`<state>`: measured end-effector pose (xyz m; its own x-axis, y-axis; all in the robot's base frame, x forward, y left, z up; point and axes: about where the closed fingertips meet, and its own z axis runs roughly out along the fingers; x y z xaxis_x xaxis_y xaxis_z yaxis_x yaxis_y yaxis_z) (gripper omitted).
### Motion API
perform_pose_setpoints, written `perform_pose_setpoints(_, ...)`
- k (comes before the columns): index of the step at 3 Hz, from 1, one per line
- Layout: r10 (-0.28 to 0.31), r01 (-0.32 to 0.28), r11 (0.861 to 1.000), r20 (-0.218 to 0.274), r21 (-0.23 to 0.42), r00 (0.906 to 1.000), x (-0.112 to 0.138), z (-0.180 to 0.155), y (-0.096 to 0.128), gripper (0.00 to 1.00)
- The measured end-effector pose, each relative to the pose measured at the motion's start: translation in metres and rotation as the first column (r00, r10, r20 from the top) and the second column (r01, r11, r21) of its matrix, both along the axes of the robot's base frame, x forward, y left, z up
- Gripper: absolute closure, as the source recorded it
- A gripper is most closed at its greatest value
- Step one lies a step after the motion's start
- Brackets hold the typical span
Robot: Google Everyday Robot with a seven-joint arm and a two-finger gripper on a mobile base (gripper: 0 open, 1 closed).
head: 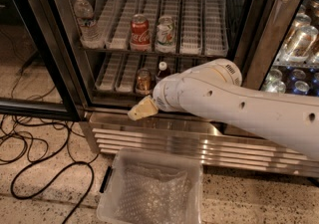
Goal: Pick water bottle from middle shelf of fridge
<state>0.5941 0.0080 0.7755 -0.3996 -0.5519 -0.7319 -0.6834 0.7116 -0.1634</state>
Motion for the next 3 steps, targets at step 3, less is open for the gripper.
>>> perform_pose_setpoints(3, -0.074, 0.049, 0.978, 0.117, 0.203, 0.9904, 0.066, 0.013, 0.024, 0.0)
